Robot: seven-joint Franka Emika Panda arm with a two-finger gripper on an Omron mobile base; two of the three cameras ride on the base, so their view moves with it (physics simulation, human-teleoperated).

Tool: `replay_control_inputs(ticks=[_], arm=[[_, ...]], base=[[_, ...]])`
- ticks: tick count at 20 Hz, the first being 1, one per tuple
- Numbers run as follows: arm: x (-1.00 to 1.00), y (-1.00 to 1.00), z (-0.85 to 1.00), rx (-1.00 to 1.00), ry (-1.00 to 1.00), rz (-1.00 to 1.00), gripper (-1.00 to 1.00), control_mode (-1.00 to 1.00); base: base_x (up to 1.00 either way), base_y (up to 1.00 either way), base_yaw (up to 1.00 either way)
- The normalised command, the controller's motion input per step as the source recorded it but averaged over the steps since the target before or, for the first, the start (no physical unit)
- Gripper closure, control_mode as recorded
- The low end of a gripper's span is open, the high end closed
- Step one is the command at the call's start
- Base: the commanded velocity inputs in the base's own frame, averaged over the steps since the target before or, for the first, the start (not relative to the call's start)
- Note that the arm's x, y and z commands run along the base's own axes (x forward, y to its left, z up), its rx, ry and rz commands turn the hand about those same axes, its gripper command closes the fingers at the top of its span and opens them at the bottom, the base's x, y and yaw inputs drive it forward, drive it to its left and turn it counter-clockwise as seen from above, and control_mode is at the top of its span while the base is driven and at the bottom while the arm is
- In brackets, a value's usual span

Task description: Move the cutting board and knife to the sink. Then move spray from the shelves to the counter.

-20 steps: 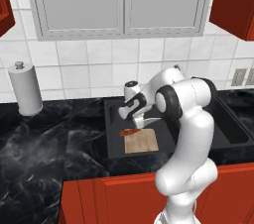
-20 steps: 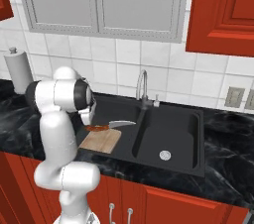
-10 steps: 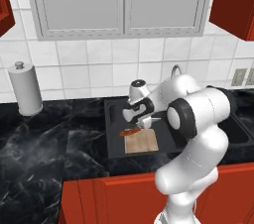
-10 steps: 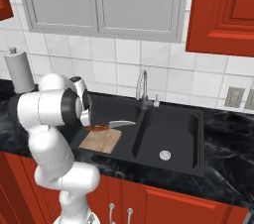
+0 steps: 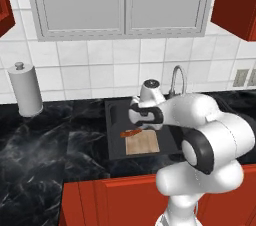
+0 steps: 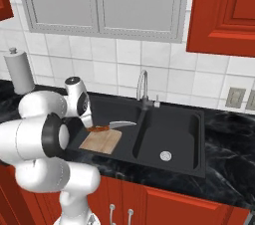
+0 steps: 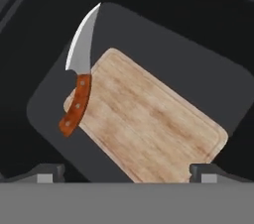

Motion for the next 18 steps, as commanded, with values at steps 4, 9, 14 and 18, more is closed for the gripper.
replay_control_inputs(ticks=[4,9,14,18], arm=[[-0.48,-0.09,0.36,0.0,-0.06,0.24,-1.0,-1.0],[-0.43,-0.02,0.36,0.0,-0.05,0.24,-1.0,-1.0],[-0.41,0.0,0.36,0.0,-0.01,0.25,-1.0,-1.0],[-0.39,0.0,0.29,0.0,0.0,0.25,-1.0,-1.0]], base=[[0.0,0.0,0.0],[0.0,0.0,0.0],[0.0,0.0,0.0],[0.0,0.0,0.0]])
